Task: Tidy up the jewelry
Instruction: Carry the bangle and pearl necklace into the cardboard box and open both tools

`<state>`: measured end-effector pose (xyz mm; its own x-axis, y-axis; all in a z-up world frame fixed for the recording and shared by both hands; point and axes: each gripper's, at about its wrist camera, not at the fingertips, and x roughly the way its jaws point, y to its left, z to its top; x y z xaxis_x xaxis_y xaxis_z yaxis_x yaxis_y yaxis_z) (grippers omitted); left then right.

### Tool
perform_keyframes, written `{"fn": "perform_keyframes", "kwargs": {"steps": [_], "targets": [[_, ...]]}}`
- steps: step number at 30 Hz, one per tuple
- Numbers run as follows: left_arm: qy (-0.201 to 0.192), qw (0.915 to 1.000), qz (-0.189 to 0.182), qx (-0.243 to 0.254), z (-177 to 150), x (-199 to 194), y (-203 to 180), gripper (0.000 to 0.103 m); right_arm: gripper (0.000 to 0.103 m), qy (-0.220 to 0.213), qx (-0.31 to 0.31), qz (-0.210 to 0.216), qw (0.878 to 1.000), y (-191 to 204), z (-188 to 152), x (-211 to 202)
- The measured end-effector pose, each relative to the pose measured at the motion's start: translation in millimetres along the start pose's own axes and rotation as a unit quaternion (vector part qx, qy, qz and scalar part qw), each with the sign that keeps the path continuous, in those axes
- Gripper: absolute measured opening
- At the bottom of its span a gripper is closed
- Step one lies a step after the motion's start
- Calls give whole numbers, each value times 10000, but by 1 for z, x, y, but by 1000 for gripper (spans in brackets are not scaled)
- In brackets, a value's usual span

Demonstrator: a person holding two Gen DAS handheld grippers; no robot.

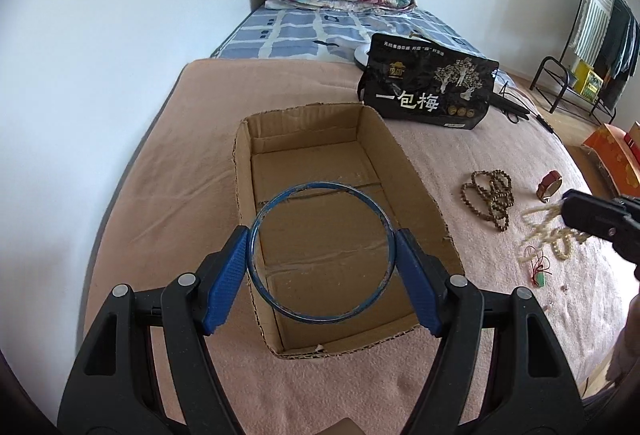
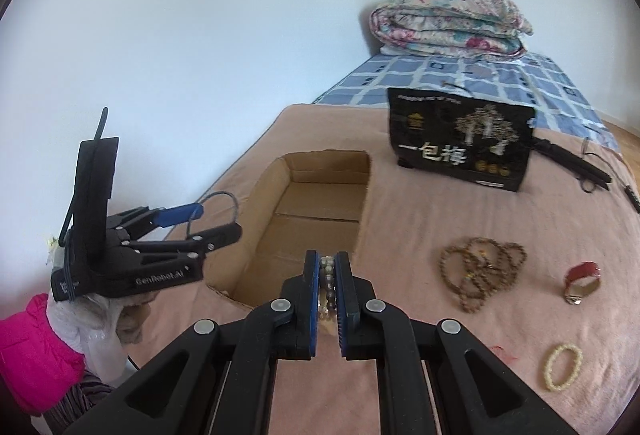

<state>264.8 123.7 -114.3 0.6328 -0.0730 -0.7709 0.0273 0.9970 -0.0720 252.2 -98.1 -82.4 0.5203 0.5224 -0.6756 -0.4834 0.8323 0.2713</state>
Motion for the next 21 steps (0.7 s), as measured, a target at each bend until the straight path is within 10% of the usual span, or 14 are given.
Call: {"fn": "perform_keyframes", "kwargs": {"steps": [17,21], "targets": [[270,9995,33,-189,-3,23,17,74,9,380,-148,48,9992,20,4,61],[324,9991,65,-258,-3,25,19,75,40,269,-95,-74,9996,17,6,57]]}}
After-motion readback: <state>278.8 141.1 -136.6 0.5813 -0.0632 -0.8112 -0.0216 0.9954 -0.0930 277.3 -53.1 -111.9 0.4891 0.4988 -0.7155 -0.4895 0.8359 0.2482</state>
